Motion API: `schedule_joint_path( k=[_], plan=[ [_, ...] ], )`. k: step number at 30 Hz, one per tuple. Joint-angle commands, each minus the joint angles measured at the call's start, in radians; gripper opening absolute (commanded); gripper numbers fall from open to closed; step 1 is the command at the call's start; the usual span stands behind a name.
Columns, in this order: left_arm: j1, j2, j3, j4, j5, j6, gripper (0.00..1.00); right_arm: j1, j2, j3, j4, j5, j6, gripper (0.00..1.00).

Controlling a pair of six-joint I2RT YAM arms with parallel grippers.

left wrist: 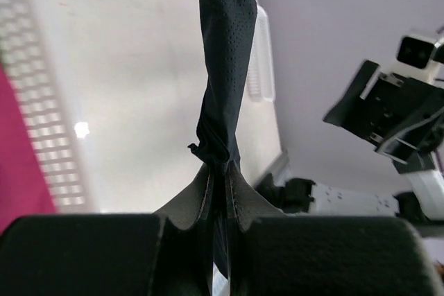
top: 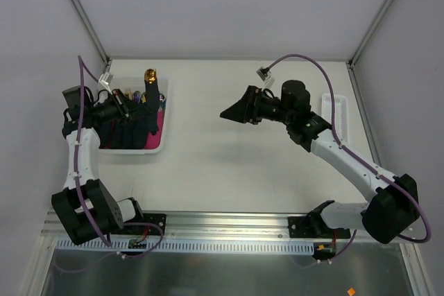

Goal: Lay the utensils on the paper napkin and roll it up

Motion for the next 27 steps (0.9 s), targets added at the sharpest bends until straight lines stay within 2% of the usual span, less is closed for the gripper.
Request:
schedule_joint_path(
  k=[1,11,18,27],
  plan=[
    [0.057,0.039,0.044,-0.128,-0.039,0.219,0.0,-0.012,-0.04,-0.017,0.018,-0.012,-0.014,0.71],
    [0.062,0.193,0.069,-0.228,-0.248,0.466,0.0,-0.026,-0.046,-0.046,0.018,-0.027,-0.012,0.71],
    [0.057,0.275,0.081,-0.272,-0.208,0.609,0.0,-0.025,-0.037,-0.048,0.024,-0.036,-0.012,0.71],
    [0.044,0.365,0.107,-0.274,-0.185,0.631,0.0,-0.026,-0.028,-0.063,0.058,-0.043,0.013,0.71]
  ],
)
